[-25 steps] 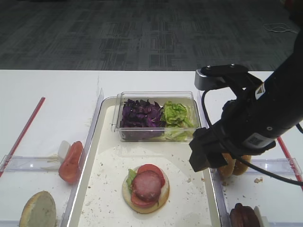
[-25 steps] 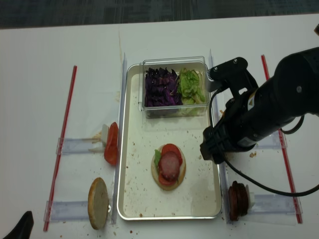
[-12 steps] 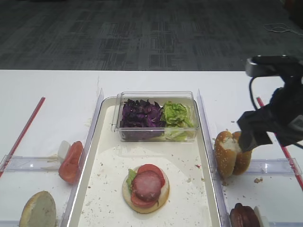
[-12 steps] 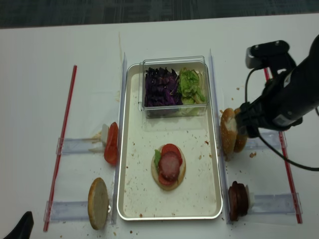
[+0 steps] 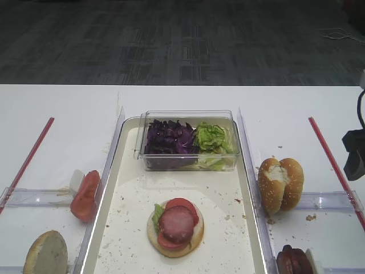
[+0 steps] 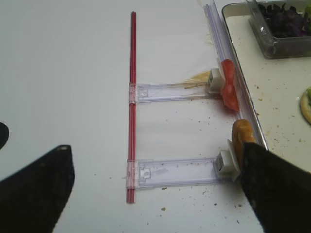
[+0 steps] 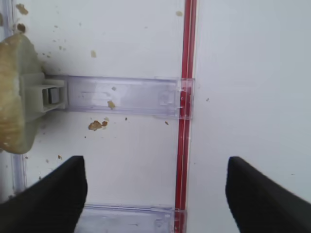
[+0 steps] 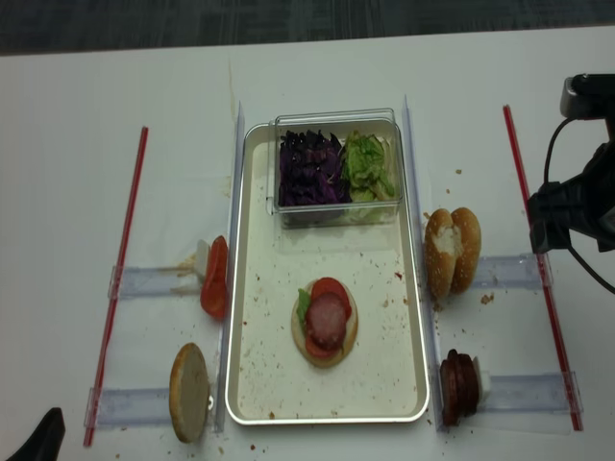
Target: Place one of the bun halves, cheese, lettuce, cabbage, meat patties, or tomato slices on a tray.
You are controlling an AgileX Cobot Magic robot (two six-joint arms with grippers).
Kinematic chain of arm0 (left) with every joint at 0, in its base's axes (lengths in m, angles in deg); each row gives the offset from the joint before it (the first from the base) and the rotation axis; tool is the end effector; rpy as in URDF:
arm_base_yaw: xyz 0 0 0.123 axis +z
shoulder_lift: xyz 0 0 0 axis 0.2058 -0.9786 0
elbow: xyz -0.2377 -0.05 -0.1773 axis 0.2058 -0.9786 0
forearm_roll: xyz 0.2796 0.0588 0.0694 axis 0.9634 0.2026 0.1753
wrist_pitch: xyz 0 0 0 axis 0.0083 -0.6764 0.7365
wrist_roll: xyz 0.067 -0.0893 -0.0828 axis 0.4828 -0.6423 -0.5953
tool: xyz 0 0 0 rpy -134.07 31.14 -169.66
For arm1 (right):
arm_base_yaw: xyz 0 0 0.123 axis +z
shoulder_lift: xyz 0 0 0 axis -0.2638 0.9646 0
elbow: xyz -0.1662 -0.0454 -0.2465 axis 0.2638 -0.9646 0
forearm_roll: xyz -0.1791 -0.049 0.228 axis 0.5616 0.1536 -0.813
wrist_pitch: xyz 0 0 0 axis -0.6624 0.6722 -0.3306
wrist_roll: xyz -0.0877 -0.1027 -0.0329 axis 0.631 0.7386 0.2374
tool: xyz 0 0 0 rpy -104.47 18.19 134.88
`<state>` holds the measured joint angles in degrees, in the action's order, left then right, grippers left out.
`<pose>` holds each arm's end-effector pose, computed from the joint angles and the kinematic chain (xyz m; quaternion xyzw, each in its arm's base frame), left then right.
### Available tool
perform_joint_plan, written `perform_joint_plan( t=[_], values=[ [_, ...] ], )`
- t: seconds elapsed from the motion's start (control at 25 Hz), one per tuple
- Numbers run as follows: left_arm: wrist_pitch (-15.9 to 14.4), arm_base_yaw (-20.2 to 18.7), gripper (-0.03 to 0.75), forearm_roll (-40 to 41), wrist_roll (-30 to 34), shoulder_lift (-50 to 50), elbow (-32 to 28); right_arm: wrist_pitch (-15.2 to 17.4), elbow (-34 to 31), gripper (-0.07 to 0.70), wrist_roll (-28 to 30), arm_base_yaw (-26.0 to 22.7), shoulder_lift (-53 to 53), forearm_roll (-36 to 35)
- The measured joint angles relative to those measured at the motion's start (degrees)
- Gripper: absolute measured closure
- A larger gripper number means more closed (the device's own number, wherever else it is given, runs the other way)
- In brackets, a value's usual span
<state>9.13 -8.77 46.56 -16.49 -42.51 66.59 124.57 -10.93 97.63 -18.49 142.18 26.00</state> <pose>0.0498 -0.0015 0.2599 -0.0222 0.8799 -0.0033 0.4746 0.2834 0.0002 0.1691 -0.0070 0.9926 0.0513 0.1099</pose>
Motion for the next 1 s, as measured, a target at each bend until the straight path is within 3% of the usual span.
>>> perform_joint_plan(
  t=[0.28,0.6,0.84,1.0],
  values=[
    [0.00,0.00,0.045,0.00,0.00,0.00,0.00,5.70,-0.85,0.018,-2.66,-0.12,-2.57,4.38],
    [0.00,0.00,0.045,0.00,0.00,0.00,0.00,11.78,-8.86,0.020,-3.44,-0.12,-14.83,4.88],
    [0.00,0.00,0.045,0.00,0.00,0.00,0.00,13.70,-14.96,0.020,-5.29,-0.12,-26.09,6.52],
    [0.00,0.00,0.045,0.00,0.00,0.00,0.00,12.79,-18.59,0.021,-5.62,-0.12,-33.76,6.68]
  ],
)
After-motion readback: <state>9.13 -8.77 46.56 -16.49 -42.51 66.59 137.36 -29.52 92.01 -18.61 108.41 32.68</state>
